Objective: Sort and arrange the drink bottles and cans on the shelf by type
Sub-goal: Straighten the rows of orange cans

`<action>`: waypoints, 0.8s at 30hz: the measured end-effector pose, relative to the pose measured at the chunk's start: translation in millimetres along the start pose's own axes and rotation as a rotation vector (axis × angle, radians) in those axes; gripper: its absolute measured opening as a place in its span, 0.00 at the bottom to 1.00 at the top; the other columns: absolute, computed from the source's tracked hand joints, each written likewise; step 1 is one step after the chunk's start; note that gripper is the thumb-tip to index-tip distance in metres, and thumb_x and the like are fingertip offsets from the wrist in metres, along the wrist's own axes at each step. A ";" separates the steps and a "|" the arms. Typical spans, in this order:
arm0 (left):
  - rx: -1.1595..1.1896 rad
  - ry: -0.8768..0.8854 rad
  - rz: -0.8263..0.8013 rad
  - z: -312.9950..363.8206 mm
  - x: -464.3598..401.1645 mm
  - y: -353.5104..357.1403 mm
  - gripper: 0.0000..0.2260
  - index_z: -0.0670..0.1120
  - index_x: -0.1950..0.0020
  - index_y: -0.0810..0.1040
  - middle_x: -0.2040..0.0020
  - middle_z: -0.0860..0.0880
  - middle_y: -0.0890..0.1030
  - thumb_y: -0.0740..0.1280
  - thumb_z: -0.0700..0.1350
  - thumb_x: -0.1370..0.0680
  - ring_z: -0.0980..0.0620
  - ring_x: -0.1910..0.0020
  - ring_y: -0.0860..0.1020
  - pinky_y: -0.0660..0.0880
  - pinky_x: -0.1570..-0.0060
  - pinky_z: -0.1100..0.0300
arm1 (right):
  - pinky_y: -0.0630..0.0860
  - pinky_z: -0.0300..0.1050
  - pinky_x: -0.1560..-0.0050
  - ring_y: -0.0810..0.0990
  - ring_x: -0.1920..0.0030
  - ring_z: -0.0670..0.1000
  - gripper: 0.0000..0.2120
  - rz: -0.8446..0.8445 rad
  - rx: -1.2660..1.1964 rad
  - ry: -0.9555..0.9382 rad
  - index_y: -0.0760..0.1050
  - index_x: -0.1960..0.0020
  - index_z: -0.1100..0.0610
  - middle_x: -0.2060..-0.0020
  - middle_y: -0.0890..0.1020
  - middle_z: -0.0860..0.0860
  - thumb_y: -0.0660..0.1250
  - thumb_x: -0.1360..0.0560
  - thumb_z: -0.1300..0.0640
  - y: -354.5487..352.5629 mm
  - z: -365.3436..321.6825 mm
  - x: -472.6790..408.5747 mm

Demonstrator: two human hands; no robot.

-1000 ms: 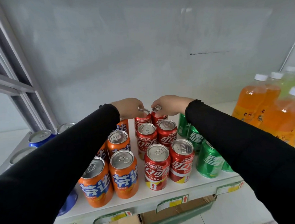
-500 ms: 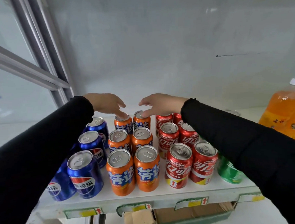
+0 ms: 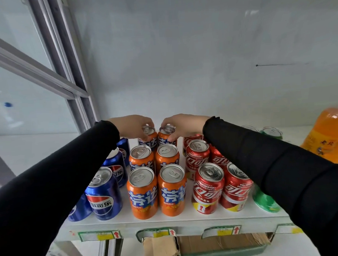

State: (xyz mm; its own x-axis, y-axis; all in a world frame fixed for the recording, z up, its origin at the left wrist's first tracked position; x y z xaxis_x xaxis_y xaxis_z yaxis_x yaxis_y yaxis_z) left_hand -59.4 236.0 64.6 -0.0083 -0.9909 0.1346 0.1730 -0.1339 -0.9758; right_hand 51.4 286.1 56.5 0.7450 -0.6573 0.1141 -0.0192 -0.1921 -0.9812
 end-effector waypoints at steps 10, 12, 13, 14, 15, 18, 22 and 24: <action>0.081 0.030 0.200 11.0 89.4 -40.4 0.23 0.54 0.32 0.76 0.39 0.54 0.79 0.70 0.61 0.24 0.54 0.43 0.79 0.74 0.39 0.55 | 0.74 0.46 0.39 0.77 0.37 0.47 0.22 0.215 -0.227 -0.172 0.75 0.30 0.49 0.35 0.78 0.46 0.69 0.22 0.45 -39.7 -46.0 76.5; 0.021 0.012 0.093 13.2 101.6 -21.6 0.22 0.55 0.34 0.77 0.41 0.56 0.80 0.68 0.63 0.24 0.55 0.44 0.78 0.73 0.41 0.56 | 0.73 0.44 0.44 0.77 0.40 0.47 0.22 0.110 -0.187 -0.169 0.75 0.30 0.48 0.37 0.79 0.45 0.69 0.23 0.44 -21.9 -53.5 86.4; -0.005 0.013 0.061 15.1 103.5 -11.9 0.23 0.55 0.34 0.77 0.41 0.55 0.80 0.68 0.65 0.24 0.54 0.45 0.78 0.73 0.41 0.56 | 0.71 0.43 0.45 0.77 0.39 0.48 0.24 0.076 -0.141 -0.162 0.74 0.29 0.48 0.37 0.79 0.46 0.70 0.23 0.44 -13.8 -56.6 88.3; -0.024 0.020 0.044 16.6 102.5 -4.0 0.24 0.54 0.33 0.78 0.41 0.54 0.81 0.67 0.65 0.25 0.53 0.45 0.78 0.73 0.42 0.55 | 0.70 0.43 0.46 0.77 0.38 0.49 0.25 0.058 -0.089 -0.154 0.74 0.28 0.48 0.36 0.79 0.47 0.69 0.23 0.44 -7.8 -58.9 89.0; -0.034 0.031 0.044 18.0 100.0 1.5 0.25 0.53 0.33 0.78 0.41 0.53 0.81 0.68 0.64 0.25 0.52 0.46 0.78 0.73 0.43 0.55 | 0.69 0.43 0.45 0.76 0.36 0.50 0.25 0.051 -0.039 -0.143 0.73 0.28 0.49 0.34 0.78 0.47 0.69 0.23 0.44 -3.2 -60.6 89.1; -0.023 0.047 0.080 19.6 94.6 5.5 0.23 0.51 0.29 0.76 0.37 0.50 0.80 0.71 0.57 0.23 0.53 0.47 0.76 0.70 0.46 0.58 | 0.72 0.45 0.42 0.76 0.35 0.52 0.24 0.099 0.063 -0.101 0.74 0.29 0.51 0.33 0.78 0.49 0.68 0.22 0.44 0.1 -62.9 90.0; 0.051 0.050 0.105 14.3 90.3 7.1 0.23 0.52 0.28 0.75 0.33 0.51 0.78 0.72 0.51 0.23 0.54 0.46 0.76 0.69 0.44 0.59 | 0.72 0.46 0.44 0.78 0.38 0.54 0.23 0.153 0.115 -0.055 0.75 0.30 0.53 0.36 0.79 0.51 0.66 0.21 0.43 1.3 -62.7 90.6; 0.066 0.046 0.117 12.6 91.1 7.4 0.23 0.53 0.28 0.75 0.34 0.52 0.79 0.72 0.52 0.23 0.53 0.46 0.76 0.69 0.44 0.59 | 0.72 0.45 0.45 0.78 0.38 0.54 0.23 0.162 0.119 -0.047 0.75 0.30 0.53 0.35 0.80 0.51 0.66 0.21 0.43 1.8 -63.1 90.7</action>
State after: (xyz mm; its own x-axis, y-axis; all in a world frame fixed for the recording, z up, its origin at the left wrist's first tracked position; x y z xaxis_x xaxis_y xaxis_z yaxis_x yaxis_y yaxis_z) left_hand -46.5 144.9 71.8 -0.0289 -0.9995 0.0108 0.2397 -0.0174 -0.9707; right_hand 76.8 180.1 75.0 0.7687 -0.6375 -0.0517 -0.0648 0.0028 -0.9979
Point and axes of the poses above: each hand's wrist, its own x-axis away from the middle knuckle, its own y-axis out of the palm, z = x × y, the point moved 10 cm from there along -x, towards the middle knuckle
